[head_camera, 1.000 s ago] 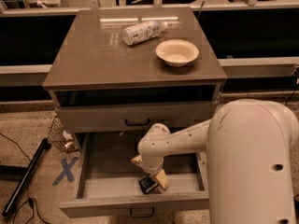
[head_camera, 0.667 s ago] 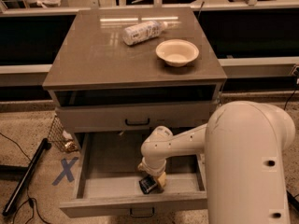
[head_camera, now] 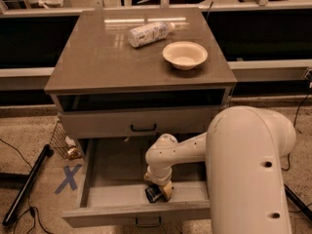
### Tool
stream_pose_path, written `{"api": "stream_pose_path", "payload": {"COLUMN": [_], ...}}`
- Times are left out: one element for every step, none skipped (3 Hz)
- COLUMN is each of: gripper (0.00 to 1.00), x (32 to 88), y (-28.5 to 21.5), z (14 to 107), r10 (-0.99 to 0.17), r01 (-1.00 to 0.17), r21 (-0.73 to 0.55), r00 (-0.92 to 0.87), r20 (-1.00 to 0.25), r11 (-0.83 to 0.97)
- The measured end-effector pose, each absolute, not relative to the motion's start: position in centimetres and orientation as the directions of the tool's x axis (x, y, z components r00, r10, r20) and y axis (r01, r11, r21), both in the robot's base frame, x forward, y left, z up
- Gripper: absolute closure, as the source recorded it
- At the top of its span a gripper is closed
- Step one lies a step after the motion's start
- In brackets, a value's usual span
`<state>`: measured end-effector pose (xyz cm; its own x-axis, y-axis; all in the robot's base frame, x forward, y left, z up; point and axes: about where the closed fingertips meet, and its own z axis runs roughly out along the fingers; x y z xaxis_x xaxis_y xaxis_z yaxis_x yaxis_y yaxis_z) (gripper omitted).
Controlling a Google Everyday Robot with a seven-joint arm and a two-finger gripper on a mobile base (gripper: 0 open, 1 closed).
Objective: Pick rxbar blueberry from middle drawer and place on counter
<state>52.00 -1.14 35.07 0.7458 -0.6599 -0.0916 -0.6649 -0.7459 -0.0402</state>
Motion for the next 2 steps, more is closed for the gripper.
{"api": "stream_pose_path", "payload": {"gripper": [0.47, 0.7], "x": [52.2, 52.2], "y": [-0.89, -0.89], "z": [34.62, 35.35], "r10": [-0.67, -0.67], "r01": [-0.674, -0.674], "r21": [-0.021, -0.021], "r00": [0.737, 0.737], "r20": [-0.09, -0.09], "r11": [-0.739, -0.739]}}
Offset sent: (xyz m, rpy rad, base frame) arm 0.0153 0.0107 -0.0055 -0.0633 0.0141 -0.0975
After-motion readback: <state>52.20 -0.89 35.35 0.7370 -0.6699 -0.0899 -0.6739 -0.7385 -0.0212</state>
